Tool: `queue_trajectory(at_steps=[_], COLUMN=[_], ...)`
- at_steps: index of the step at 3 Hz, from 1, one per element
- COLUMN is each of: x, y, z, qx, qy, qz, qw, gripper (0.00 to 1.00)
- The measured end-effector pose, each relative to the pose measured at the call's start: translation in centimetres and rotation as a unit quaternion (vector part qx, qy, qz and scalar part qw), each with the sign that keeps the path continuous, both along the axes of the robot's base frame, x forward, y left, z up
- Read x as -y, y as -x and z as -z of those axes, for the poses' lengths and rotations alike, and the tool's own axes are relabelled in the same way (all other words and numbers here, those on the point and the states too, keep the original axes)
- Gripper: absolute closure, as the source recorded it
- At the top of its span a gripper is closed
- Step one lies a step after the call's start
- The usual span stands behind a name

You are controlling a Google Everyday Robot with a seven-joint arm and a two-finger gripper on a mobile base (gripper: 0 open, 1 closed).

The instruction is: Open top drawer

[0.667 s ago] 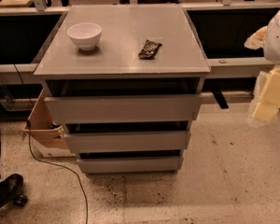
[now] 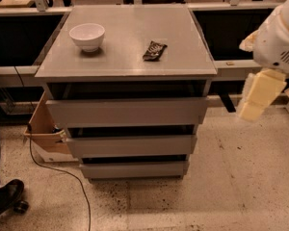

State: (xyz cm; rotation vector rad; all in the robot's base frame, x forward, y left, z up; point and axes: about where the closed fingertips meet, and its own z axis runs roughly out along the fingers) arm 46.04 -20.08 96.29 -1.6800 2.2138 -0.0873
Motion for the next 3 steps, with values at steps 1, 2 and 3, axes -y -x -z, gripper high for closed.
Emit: queue_trajectory(at_steps=[1,2,3], x=[-2.9,-6.1,-9.1], y=[-3.6,-7.3,-9.9], z=[3.0,8.7,13.1], qx=[0.015,0.033,0.050], qy=[-0.019,-0.036,-0.060], qz=[0.001,-0.003,-0.010], qw=[0.9997,0.9988,0.9969], gripper=[0.00,0.00,0.00])
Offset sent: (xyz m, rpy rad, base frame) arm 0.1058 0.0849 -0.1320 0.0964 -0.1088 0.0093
